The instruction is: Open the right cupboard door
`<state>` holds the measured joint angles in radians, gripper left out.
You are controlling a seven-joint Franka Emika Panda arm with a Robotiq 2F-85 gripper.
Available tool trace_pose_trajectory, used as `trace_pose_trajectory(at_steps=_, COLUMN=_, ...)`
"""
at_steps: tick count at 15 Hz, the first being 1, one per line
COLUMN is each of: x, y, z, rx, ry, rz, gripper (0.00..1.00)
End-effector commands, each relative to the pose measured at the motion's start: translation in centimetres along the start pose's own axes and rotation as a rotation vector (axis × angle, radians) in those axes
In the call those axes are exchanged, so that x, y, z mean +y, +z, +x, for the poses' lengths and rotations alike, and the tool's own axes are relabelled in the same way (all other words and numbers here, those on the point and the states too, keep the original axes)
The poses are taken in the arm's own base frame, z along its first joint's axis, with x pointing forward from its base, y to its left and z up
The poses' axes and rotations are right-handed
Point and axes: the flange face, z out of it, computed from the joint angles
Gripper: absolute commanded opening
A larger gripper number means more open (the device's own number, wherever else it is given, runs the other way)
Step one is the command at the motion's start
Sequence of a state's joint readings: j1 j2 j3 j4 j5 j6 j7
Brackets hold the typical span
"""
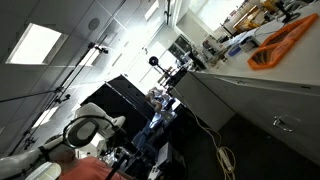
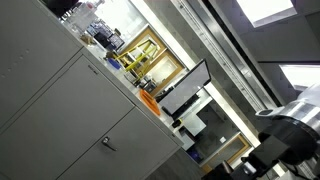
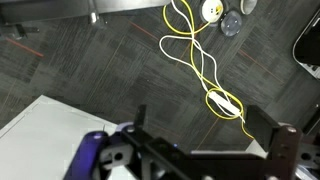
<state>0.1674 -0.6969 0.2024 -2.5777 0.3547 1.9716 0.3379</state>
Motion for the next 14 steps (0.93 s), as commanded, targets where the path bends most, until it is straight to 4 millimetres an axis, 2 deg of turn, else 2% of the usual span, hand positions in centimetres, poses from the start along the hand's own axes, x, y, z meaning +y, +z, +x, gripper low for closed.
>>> trace_pose_trajectory(at_steps=1, x=1.1, y=-1.1, z=2.3, rx=0.073, ry=-0.114, rz=-0.093, gripper=1.00)
trace_pose_trajectory(at_steps=6, x=2.9, y=-2.0, z=5.9, rx=0.113, ry=-0.330, rz=-0.311, gripper=1.00)
trace_pose_trajectory(at_steps=9, x=3.5, y=-2.5, z=7.7, rx=0.128, ry=-0.399, rz=-0.415, gripper=1.00)
trace_pose_trajectory(at_steps=10, x=3.4, y=-2.1, z=6.0, rx=0.119, ry=-0.356, rz=-0.378, gripper=1.00)
trace_pose_trajectory(at_steps=14, x=3.4, y=-2.1, z=7.2, rx=0.117, ry=-0.372, rz=-0.407, gripper=1.00)
